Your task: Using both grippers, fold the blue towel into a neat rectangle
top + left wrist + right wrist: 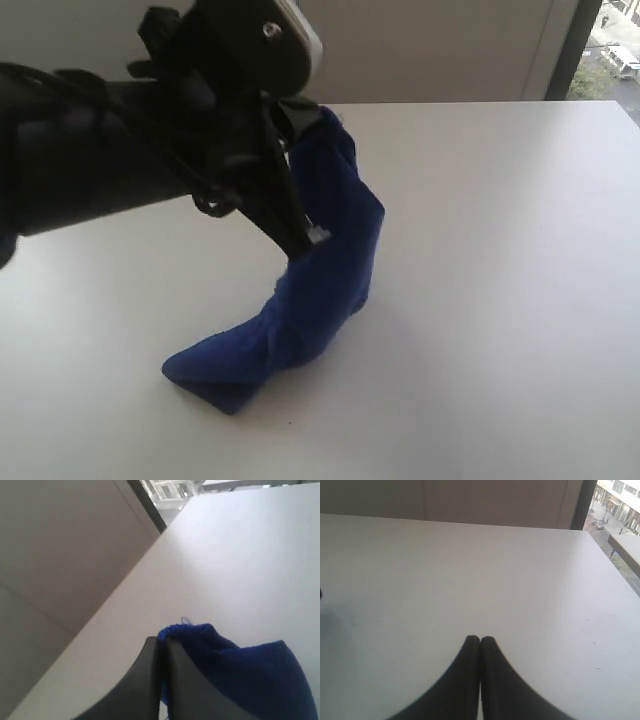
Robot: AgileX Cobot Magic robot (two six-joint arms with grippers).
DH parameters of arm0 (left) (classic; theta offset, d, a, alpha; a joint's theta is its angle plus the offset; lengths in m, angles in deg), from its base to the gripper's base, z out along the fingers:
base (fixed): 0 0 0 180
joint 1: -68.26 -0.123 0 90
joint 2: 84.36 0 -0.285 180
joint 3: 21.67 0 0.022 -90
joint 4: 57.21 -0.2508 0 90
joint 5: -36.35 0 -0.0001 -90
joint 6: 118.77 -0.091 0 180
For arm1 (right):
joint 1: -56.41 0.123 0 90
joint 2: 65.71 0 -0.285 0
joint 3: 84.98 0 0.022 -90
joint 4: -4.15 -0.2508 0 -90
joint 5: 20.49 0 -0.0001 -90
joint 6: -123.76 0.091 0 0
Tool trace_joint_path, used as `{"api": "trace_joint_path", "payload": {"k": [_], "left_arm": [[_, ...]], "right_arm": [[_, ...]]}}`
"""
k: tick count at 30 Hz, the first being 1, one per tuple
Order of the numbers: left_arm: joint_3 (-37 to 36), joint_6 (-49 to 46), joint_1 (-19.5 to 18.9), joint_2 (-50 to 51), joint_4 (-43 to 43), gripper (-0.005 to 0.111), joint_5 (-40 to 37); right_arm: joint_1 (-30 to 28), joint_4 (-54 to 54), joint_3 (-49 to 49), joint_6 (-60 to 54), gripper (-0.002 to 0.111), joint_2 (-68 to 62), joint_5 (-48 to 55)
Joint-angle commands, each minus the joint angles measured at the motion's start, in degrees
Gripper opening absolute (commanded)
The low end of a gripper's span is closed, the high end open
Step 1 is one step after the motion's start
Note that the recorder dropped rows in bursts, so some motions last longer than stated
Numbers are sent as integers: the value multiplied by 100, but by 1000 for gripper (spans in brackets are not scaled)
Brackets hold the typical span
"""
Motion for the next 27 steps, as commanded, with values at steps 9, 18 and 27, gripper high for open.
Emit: {"api": "trace_joint_path", "payload": {"k": [9, 18, 27], "left_arm": [[-7, -131, 38, 1324, 420, 24, -554], [-7, -131, 38, 1753, 420, 44, -532], [-7, 106, 26, 2120, 431, 44, -938]], "right_arm": [[13, 28, -37, 0, 0, 20, -51], [13, 28, -37, 0, 0, 20, -51], [13, 28, -37, 0, 0, 20, -51]]}}
